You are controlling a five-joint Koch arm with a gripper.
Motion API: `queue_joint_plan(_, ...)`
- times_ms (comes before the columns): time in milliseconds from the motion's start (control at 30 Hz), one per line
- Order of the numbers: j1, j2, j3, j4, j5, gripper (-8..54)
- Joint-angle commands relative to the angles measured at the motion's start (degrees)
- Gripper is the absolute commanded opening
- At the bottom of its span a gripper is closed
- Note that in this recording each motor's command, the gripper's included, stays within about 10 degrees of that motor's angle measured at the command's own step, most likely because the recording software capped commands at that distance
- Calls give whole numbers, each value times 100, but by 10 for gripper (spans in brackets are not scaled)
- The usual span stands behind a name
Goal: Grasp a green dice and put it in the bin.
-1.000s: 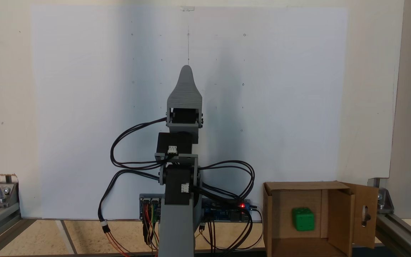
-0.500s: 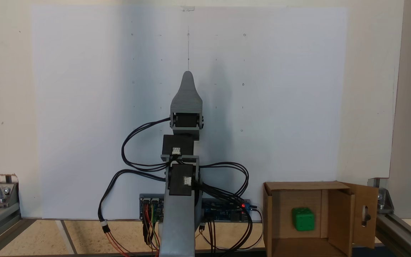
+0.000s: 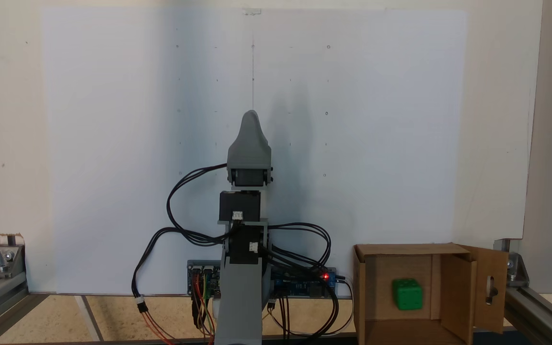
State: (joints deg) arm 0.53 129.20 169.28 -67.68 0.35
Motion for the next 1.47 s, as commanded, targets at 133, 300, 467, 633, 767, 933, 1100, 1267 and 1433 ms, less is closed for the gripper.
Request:
queue_joint_plan(133,237,650,185,-1767,176,439)
queue_joint_plan(300,229,650,404,-1854,193,439)
queue_joint_plan(467,229,650,677,-2136,211,443)
queue_joint_plan(633,229,650,870,-2312,202,445)
queue_joint_plan(767,220,650,896,-2312,202,445)
queue_joint_plan(933,220,650,993,-2320,202,445)
queue_joint_plan(1100,193,650,993,-2329,211,445)
queue_joint_plan(1267,88,642,993,-2312,211,445)
queue_joint_plan(1433,79,642,993,-2312,211,445)
